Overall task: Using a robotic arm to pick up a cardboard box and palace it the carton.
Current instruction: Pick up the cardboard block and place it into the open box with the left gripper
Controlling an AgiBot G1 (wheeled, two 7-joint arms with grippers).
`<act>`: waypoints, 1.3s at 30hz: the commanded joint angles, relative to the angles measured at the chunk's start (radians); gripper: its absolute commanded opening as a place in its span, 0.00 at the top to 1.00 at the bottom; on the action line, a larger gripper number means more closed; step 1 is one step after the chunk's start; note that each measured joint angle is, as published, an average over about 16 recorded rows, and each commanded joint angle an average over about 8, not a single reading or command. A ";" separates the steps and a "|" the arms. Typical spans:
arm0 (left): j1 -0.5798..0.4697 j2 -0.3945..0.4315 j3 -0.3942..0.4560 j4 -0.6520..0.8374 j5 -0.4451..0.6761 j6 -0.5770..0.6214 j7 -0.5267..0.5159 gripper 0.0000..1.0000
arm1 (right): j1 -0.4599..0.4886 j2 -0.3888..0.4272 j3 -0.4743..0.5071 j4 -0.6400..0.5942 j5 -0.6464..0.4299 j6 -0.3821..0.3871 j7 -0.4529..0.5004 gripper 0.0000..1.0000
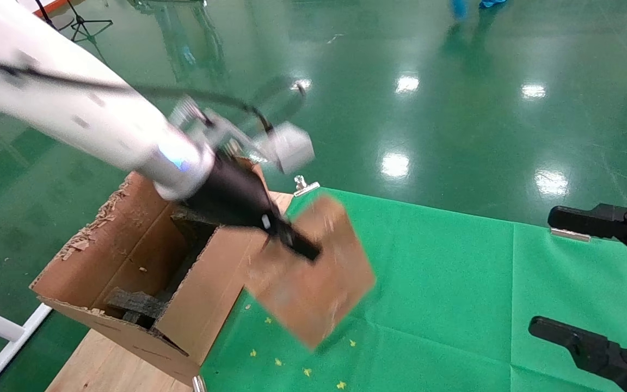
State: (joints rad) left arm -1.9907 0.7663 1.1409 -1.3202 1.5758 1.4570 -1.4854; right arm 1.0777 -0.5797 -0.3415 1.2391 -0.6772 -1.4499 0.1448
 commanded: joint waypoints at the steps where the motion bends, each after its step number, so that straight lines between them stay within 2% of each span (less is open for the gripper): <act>1: -0.034 -0.033 -0.027 -0.003 -0.007 -0.013 0.032 1.00 | 0.000 0.000 0.000 0.000 0.000 0.000 0.000 0.00; 6: -0.131 -0.143 -0.084 0.031 0.059 -0.058 0.139 1.00 | 0.000 0.000 0.000 0.000 0.000 0.000 0.000 0.00; 10: -0.167 -0.216 -0.093 0.095 0.127 -0.073 0.232 1.00 | 0.000 0.000 0.000 0.000 0.000 0.000 0.000 0.00; 15: -0.152 -0.276 -0.069 0.218 0.191 -0.072 0.335 1.00 | 0.000 0.000 0.000 0.000 0.000 0.000 0.000 0.00; 20: -0.094 -0.310 -0.054 0.359 0.176 -0.102 0.416 1.00 | 0.000 0.000 0.000 0.000 0.000 0.000 0.000 0.00; 27: -0.018 -0.303 -0.041 0.507 0.157 -0.177 0.493 1.00 | 0.000 0.000 0.000 0.000 0.000 0.000 0.000 0.00; 39: 0.065 -0.217 -0.003 0.783 0.190 -0.260 0.593 1.00 | 0.000 0.000 0.000 0.000 0.000 0.000 0.000 0.00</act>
State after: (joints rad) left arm -1.9285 0.5519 1.1368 -0.5406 1.7668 1.1931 -0.8910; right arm 1.0778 -0.5797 -0.3416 1.2391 -0.6771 -1.4498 0.1447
